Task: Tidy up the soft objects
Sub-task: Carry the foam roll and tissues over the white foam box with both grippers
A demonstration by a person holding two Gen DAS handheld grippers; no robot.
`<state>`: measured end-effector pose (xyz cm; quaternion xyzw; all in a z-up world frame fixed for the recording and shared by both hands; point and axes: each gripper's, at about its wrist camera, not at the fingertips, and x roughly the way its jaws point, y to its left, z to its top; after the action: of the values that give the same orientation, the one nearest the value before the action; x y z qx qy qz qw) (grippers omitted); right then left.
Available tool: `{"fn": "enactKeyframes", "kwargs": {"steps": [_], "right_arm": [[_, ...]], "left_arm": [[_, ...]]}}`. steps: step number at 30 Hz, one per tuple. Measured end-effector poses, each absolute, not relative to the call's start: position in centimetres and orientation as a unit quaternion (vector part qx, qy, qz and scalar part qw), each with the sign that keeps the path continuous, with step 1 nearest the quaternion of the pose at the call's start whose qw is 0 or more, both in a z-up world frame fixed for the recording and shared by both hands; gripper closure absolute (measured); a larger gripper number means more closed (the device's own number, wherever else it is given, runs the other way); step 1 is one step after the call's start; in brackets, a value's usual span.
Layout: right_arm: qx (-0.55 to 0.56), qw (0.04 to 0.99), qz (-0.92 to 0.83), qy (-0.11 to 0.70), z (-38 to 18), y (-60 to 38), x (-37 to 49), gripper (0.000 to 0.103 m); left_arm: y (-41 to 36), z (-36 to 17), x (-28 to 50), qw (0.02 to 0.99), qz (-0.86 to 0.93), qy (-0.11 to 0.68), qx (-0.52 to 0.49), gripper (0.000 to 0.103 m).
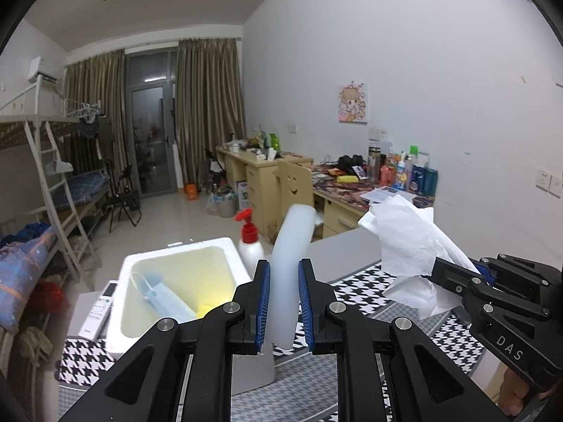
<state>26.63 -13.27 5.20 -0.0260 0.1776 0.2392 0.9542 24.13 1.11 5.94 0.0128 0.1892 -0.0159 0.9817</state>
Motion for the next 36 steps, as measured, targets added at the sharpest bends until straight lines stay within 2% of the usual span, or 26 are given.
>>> {"fn": "enactKeyframes", "kwargs": {"steps": [36], "right_arm": [[-0.053,0.925,0.326,0.19,6.4,-5.4,28.6,0.088]], "left_arm": [[8.8,7.0,23.2,0.982,0.102,0.158,-0.014,0.085]]}}
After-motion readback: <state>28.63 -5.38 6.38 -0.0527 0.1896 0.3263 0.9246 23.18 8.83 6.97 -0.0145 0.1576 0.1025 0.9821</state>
